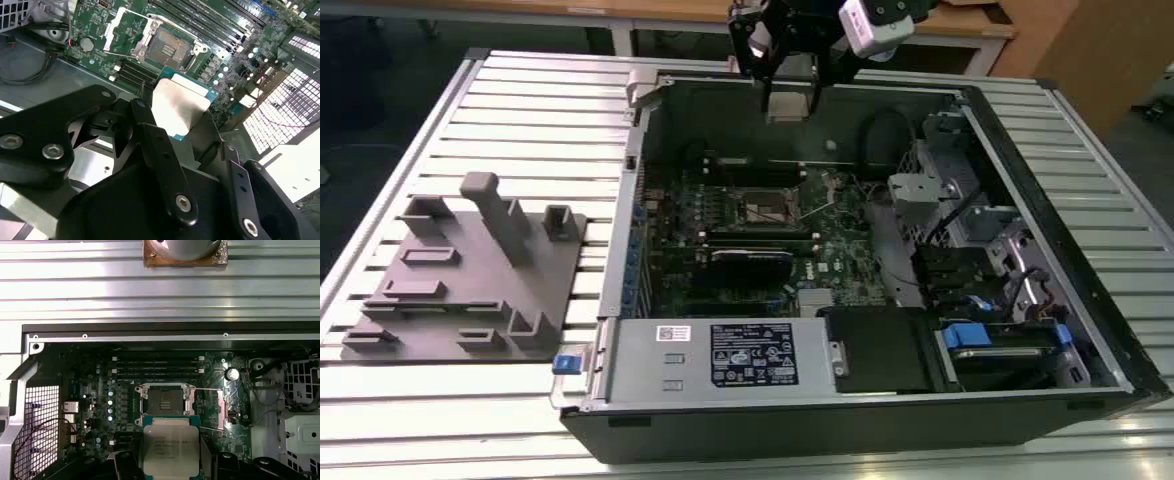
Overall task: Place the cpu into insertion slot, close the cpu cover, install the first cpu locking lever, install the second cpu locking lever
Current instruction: 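Place the cpu into insertion slot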
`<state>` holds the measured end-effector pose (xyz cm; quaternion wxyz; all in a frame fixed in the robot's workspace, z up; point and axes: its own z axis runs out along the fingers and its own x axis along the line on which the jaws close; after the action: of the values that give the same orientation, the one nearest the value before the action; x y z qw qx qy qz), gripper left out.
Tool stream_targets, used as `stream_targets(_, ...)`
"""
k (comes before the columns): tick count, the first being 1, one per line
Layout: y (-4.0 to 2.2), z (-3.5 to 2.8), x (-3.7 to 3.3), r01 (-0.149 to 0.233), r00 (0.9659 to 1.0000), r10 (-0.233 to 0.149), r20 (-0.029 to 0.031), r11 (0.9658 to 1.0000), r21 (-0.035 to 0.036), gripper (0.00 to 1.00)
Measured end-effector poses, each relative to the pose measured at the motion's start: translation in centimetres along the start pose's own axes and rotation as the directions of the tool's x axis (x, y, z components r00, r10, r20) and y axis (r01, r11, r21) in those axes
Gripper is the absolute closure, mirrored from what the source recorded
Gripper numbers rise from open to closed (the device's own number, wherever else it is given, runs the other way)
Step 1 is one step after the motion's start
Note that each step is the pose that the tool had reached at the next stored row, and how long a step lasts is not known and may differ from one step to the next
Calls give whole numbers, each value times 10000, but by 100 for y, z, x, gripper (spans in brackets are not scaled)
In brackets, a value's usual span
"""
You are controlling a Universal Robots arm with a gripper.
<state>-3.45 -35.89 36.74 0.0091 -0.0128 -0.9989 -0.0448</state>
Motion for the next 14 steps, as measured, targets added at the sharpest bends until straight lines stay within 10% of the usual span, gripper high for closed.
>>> stream_targets(14,-4,0,0,-1,10000,1,0,10000,4,46)
